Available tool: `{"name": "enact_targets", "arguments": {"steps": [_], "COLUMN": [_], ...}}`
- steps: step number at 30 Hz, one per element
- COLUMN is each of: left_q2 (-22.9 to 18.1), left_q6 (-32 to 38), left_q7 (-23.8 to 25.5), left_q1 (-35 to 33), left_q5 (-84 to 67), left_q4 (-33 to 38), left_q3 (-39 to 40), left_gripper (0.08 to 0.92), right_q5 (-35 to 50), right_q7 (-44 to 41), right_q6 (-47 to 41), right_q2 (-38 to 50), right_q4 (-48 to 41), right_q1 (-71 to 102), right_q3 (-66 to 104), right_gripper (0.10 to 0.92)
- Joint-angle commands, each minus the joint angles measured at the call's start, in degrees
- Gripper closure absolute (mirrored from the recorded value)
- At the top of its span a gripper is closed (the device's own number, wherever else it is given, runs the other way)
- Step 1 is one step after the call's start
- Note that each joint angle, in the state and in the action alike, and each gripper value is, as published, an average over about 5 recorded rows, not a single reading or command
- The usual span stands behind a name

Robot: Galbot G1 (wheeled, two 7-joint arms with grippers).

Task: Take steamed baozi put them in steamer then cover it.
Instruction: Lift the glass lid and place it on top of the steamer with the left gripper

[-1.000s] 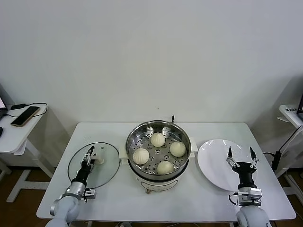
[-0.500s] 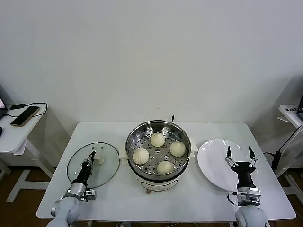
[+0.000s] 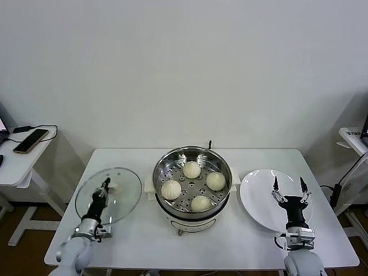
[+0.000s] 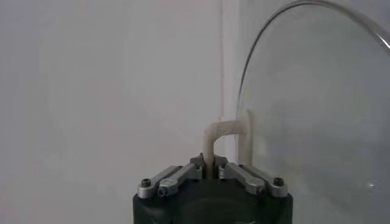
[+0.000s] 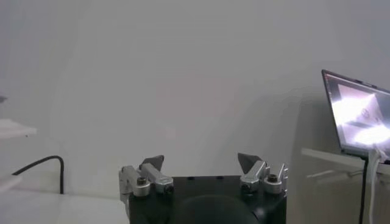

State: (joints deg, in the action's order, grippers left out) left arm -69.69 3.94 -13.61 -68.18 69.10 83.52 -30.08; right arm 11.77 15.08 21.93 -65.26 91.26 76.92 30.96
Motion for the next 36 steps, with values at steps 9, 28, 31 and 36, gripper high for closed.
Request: {"name": "enact_targets", "arguments": {"steps": [9,28,31,36], "left_q2": [3.13,-5.60,-7.71,-10.08], "left_q6": [-6.37,-28.49,-29.16,-31.35], "left_q7": [6.62,31.52,32.93,32.44], "left_q1": [-2.50,6.89,8.26,9.28], "left_q5": [-4.33,11.31,13.08,14.96], "left_q4": [29.85,39.65,36.24,32.24], "left_q3": [0.78,32.65,34.57,36.57], "left_gripper": [0.805,0.805,0.805,0.805], "right_q5": [-0.40,-0.17,-0.17,-0.28], "right_q7": [0.08,0.66,0.74,0.77], "right_q6": [-0.36,-2.47,-2.36,-2.36], "right_q2": [-0.25,-0.77,-1.17,-1.80], "right_q4": [0.27,-1.11,-1.60,-2.22], "right_q1": [-0.71,-2.42,-2.84,-3.46], "right_q3": [-0.35,-1.18,-1.03,-1.05], "right_gripper": [0.203,0.203,0.203,0.203]}}
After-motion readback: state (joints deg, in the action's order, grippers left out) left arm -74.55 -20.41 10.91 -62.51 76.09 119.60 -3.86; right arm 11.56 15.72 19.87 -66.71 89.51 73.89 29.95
